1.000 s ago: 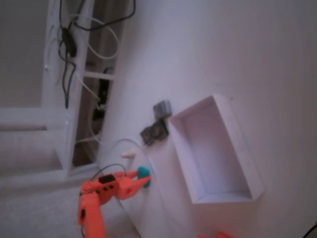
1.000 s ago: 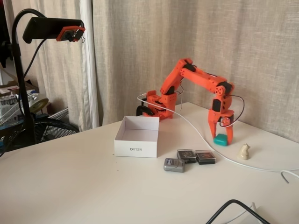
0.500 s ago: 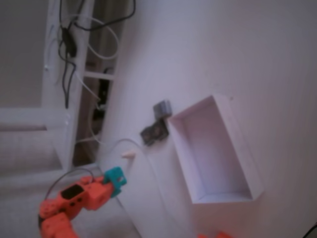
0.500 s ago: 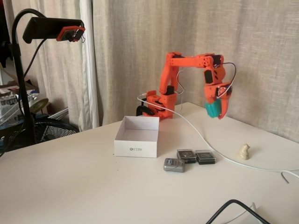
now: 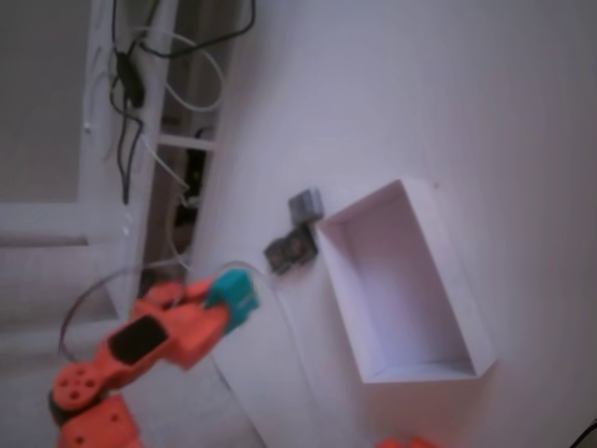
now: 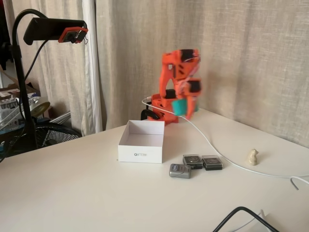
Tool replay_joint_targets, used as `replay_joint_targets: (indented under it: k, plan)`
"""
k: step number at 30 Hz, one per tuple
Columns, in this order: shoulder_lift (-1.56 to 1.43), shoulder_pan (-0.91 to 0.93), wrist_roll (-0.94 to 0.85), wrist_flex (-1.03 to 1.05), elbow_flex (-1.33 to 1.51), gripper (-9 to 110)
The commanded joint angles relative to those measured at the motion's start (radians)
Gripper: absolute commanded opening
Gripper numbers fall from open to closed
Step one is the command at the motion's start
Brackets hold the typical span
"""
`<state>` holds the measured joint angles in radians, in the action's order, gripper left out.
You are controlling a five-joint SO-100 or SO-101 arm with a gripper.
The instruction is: Grasp the green cube and put it in the bin.
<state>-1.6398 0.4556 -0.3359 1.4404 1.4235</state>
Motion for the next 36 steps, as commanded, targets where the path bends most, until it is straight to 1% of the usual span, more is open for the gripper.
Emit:
replay_joint_targets:
  k: [1, 4, 6, 8, 10, 11, 12, 13, 14, 16, 17, 19, 21, 25, 29, 30, 31, 36]
  plan:
    - [-0.078, 0.258, -0.109, -0.091, 0.133, -8]
    - [-0.077, 0.456, -0.196, -0.169, 0.233, -8]
    - [-0.075, 0.558, -0.242, -0.27, 0.305, -8]
    - [-0.071, 0.618, -0.302, -0.393, 0.391, -8]
    - [-0.066, 0.641, -0.305, -0.518, 0.462, -6]
    - [-0.064, 0.64, -0.305, -0.58, 0.495, 0]
    - [-0.061, 0.63, -0.304, -0.621, 0.518, 10]
    - [-0.06, 0.617, -0.301, -0.647, 0.541, 28]
    - [-0.06, 0.595, -0.299, -0.676, 0.56, 40]
    - [-0.06, 0.541, -0.302, -0.744, 0.584, 42]
    - [-0.057, 0.514, -0.301, -0.776, 0.584, 47]
    - [-0.054, 0.454, -0.299, -0.811, 0.583, 48]
    - [-0.061, 0.396, -0.301, -0.804, 0.581, 50]
    - [-0.115, 0.318, -0.304, -0.792, 0.62, 50]
    - [-0.186, 0.316, -0.307, -0.805, 0.687, 51]
    - [-0.216, 0.322, -0.307, -0.816, 0.712, 55]
    - [-0.252, 0.327, -0.307, -0.825, 0.749, 55]
    - [-0.43, 0.385, -0.341, -1.037, 1.069, 55]
